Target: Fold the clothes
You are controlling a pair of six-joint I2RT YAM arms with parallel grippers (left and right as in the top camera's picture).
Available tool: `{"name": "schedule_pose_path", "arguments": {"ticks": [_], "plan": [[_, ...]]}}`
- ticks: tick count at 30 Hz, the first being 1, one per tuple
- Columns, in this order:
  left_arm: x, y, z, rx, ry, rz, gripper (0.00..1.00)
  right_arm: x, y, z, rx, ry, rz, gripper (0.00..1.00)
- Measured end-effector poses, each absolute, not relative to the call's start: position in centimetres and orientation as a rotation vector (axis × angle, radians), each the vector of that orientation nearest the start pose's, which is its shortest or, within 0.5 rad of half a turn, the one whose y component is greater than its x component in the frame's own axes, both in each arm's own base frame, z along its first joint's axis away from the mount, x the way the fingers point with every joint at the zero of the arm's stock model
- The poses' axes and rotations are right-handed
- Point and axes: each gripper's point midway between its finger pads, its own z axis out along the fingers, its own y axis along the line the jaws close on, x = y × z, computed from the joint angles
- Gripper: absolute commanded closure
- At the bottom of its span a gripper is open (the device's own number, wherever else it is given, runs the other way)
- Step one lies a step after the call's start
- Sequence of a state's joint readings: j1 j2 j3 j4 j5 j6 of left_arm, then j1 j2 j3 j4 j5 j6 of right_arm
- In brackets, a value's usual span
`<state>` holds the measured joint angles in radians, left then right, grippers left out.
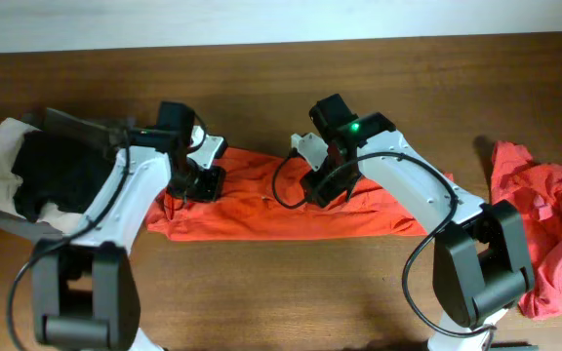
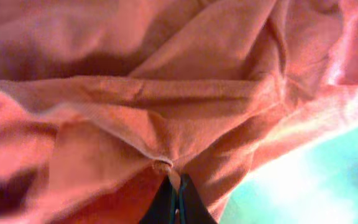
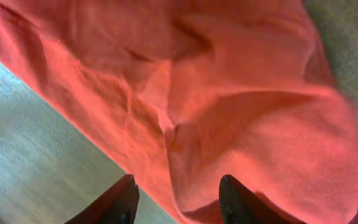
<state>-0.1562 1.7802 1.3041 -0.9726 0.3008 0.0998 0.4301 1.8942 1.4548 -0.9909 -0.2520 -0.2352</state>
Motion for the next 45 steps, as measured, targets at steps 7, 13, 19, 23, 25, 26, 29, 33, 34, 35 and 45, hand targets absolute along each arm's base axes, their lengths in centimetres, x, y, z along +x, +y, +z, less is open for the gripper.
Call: {"name": "schedule_pose_path", "arguments": {"ticks": [7, 13, 19, 23, 25, 26, 29, 33, 34, 35, 45], "plan": [[32.0, -10.1, 7.9, 0.301, 3.046, -0.465, 0.80, 33.3, 20.0, 7.6, -1.004, 2.824, 0.399, 0.52], [31.7, -9.0, 7.3, 0.246, 3.082, -0.367, 0.64, 33.2, 20.0, 7.6, -1.006, 2.826, 0.399, 0.52], [32.8, -8.1, 7.1, 0.237, 3.048, -0.270, 0.53, 33.2, 19.9, 7.6, -1.004, 2.828, 0.399, 0.52], [35.9, -7.7, 7.4, 0.211, 2.929, -0.204, 0.48, 33.2, 19.9, 7.6, -1.005, 2.827, 0.399, 0.52], [37.0, -7.7, 7.6, 0.205, 2.886, -0.191, 0.49, 33.2, 19.9, 7.6, -1.005, 2.827, 0.399, 0.52], [37.3, -7.7, 7.7, 0.204, 2.870, -0.184, 0.49, 33.2, 19.9, 7.6, -1.005, 2.828, 0.399, 0.52], [37.9, -7.6, 7.8, 0.202, 2.848, -0.174, 0.59, 33.2, 19.9, 7.6, -1.005, 2.827, 0.399, 0.52], [37.8, -7.5, 7.0, 0.192, 2.873, -0.169, 0.70, 33.2, 19.9, 7.6, -1.005, 2.827, 0.399, 0.52], [37.7, -7.5, 6.4, 0.190, 2.892, -0.168, 0.72, 33.2, 19.9, 7.6, -1.005, 2.827, 0.399, 0.52], [37.5, -7.5, 5.8, 0.187, 2.912, -0.167, 0.78, 33.2, 19.9, 7.6, -1.006, 2.827, 0.399, 0.52], [34.0, -8.3, 3.8, 0.178, 3.087, -0.276, 0.99, 33.2, 20.0, 7.6, -1.005, 2.827, 0.399, 0.52]]}}
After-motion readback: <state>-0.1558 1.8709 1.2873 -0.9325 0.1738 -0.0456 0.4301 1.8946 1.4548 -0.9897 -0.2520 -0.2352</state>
